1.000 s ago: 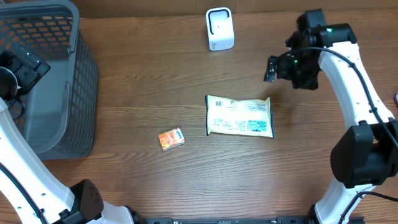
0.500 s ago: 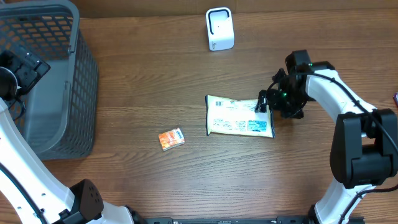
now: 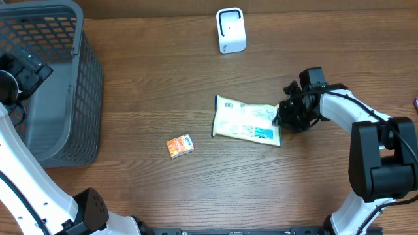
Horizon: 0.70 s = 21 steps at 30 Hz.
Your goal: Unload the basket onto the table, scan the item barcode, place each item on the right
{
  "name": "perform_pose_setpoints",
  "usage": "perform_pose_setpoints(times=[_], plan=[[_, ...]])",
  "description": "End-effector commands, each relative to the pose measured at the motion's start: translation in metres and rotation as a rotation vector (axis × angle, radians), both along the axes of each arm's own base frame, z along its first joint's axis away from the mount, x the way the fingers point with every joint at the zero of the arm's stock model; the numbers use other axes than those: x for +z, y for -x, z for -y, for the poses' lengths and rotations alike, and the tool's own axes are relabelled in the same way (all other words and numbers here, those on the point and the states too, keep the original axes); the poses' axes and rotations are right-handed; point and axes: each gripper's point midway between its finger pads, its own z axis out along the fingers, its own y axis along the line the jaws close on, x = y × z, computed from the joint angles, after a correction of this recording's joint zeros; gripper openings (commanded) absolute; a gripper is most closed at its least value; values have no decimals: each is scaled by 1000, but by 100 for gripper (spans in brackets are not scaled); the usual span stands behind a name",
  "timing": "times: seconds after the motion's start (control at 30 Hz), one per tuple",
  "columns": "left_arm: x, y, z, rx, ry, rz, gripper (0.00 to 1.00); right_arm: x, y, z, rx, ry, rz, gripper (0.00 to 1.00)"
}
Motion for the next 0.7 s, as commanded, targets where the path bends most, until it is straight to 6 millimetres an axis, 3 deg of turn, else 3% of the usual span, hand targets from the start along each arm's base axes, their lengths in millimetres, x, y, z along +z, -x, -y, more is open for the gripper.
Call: perform_pose_setpoints(times=[0.0,0.13,0.3,0.5,0.67], plan=[[0,0,-1,10,8,5,100,0,-4,4,-44,24,-26,4],[0,0,-1,10,8,5,100,42,-26,11,-65,33,15,4],[0,0,-1,10,8,5,100,105,-50,43,-106,209,112,4],[0,0,0,10,8,5,100,173,-46,82,-172,449,149,4],[0,0,-1,10,8,5,100,201,-41,101,-206,553,169,4]])
